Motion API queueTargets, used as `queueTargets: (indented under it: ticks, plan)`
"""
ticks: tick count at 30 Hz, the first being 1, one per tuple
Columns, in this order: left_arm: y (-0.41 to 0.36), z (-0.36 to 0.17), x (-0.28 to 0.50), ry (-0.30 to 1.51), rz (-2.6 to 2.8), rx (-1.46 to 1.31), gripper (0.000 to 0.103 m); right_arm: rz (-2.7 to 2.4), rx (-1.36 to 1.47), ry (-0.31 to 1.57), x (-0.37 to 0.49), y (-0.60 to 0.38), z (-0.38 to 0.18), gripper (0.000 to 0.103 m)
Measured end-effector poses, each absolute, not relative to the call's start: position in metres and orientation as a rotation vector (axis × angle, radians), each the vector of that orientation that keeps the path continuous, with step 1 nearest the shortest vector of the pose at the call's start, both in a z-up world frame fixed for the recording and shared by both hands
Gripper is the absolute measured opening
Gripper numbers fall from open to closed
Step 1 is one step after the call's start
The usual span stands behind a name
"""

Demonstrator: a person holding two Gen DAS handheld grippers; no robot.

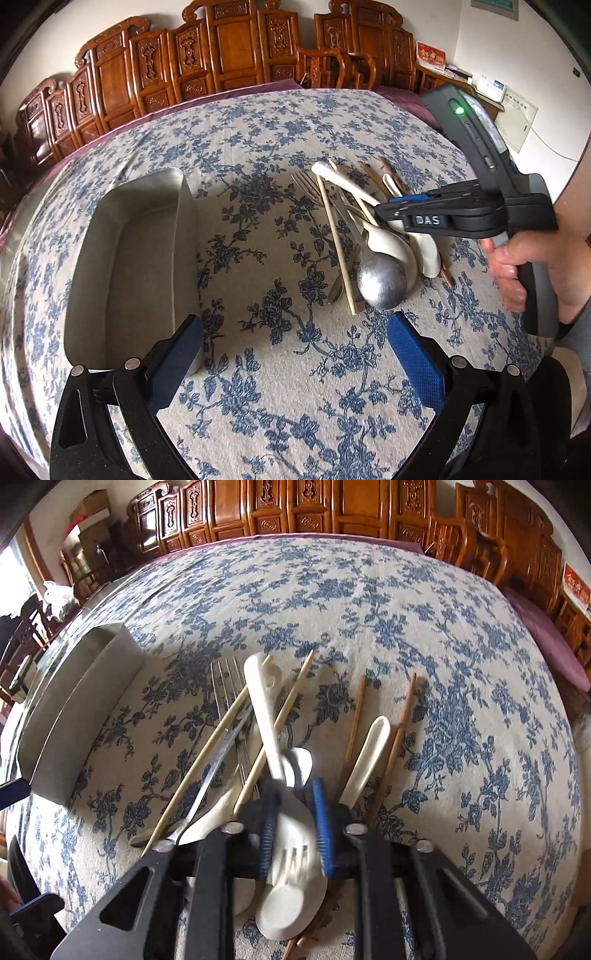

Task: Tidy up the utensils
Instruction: 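Move both tools forward over the utensil pile, then grasp a white plastic knife with the right tool while the left tool grasps a wooden chopstick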

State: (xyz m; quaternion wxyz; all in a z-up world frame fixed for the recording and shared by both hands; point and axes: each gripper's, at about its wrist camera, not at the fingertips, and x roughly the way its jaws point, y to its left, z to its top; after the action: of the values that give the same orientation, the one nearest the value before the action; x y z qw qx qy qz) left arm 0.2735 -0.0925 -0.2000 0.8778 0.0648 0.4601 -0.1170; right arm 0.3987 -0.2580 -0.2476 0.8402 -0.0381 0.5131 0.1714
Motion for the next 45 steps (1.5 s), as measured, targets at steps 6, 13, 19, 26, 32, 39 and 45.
queueTargets:
  ticks: [6,13,19,26,32,39,45]
  plan:
    - [-0.099,-0.210,0.285,0.979,-0.244,0.145,0.095,0.374,-0.084,1.065,0.388,-0.262,-0.238,0.007]
    - [-0.112,-0.221,0.300,1.005,-0.267,0.143,0.077,0.400,-0.060,1.002,0.373,-0.274,-0.211,0.004]
    - [-0.121,-0.238,0.310,1.057,-0.282,0.156,0.051,0.410,-0.043,0.972,0.354,-0.284,-0.196,0.004]
    - [-0.127,-0.243,0.310,1.063,-0.270,0.180,0.039,0.418,-0.044,0.955,0.334,-0.288,-0.184,0.004]
    - [-0.123,-0.242,0.301,1.069,-0.279,0.174,0.004,0.412,-0.054,0.954,0.324,-0.285,-0.179,0.004]
    - [-0.103,-0.231,0.293,1.055,-0.289,0.120,0.004,0.418,-0.061,0.952,0.311,-0.271,-0.175,0.004]
    - [-0.084,-0.203,0.281,1.003,-0.294,0.099,0.004,0.424,-0.063,0.941,0.305,-0.253,-0.167,0.004]
